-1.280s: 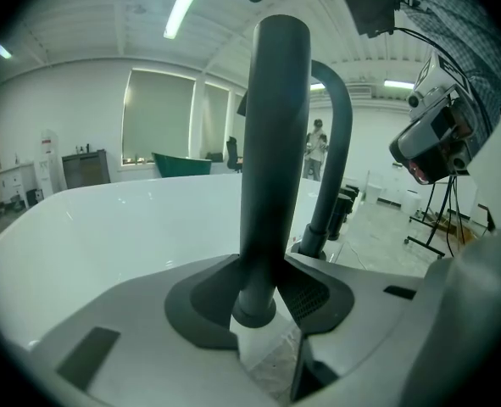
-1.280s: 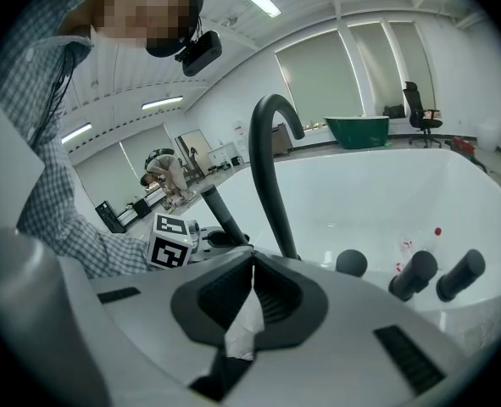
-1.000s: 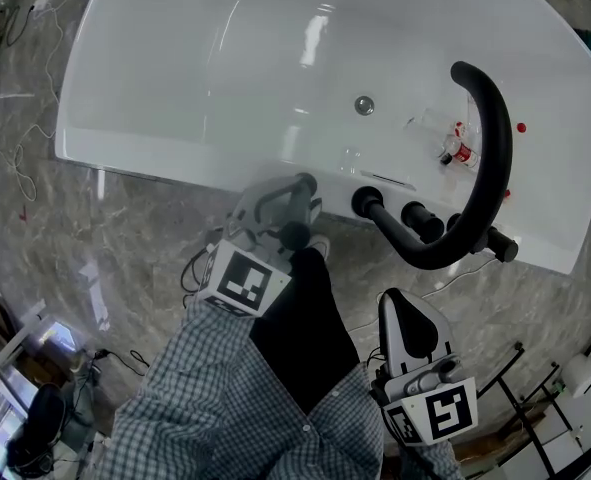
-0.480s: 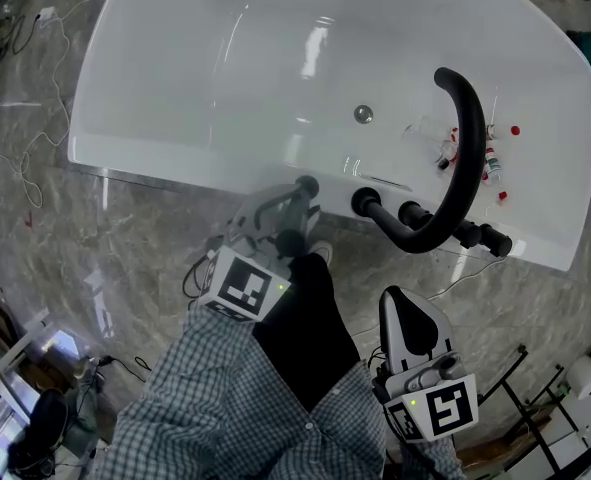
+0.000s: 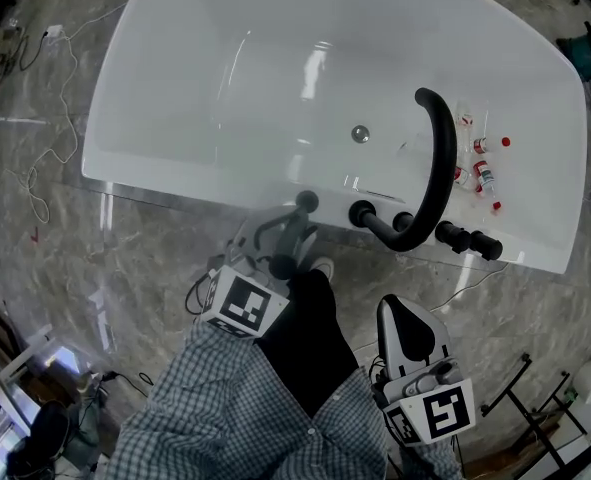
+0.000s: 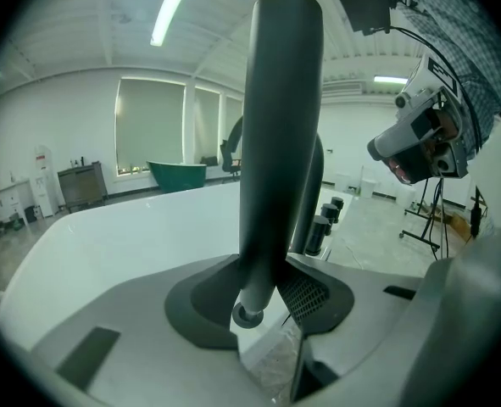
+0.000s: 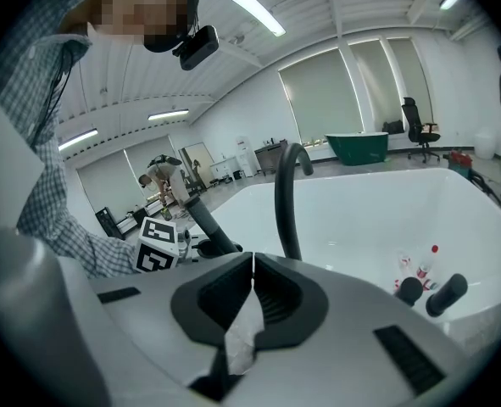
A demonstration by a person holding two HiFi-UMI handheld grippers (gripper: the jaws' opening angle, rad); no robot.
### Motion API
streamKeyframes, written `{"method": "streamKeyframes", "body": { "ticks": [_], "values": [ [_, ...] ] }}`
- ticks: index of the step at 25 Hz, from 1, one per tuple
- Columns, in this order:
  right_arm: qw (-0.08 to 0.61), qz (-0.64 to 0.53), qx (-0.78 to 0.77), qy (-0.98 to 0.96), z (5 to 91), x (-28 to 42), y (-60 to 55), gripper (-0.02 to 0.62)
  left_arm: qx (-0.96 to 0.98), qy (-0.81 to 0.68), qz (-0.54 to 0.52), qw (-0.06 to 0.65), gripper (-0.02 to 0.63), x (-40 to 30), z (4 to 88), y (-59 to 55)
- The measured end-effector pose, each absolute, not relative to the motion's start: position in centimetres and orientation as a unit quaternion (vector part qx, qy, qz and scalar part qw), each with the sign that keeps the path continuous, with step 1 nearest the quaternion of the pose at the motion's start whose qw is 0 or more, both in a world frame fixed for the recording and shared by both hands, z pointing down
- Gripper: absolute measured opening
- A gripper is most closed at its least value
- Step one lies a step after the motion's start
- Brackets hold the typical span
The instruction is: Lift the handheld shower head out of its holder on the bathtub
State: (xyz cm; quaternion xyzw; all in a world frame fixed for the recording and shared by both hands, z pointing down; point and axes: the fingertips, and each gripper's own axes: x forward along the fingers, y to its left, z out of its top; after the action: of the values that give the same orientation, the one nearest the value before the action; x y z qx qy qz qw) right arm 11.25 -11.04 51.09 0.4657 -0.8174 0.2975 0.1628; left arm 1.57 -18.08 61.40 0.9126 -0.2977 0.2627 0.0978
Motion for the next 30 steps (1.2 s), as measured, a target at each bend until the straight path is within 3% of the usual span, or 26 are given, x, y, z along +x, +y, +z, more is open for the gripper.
{"method": "streamKeyframes", "body": {
  "ticks": [30],
  "values": [
    [0.154,0.259,0.484,-0.822,44.5,11.3,-9.4,0.018,0.909,-0.304,0.269,0.096,0.140,0.0,53.5,-14.7]
  ]
}}
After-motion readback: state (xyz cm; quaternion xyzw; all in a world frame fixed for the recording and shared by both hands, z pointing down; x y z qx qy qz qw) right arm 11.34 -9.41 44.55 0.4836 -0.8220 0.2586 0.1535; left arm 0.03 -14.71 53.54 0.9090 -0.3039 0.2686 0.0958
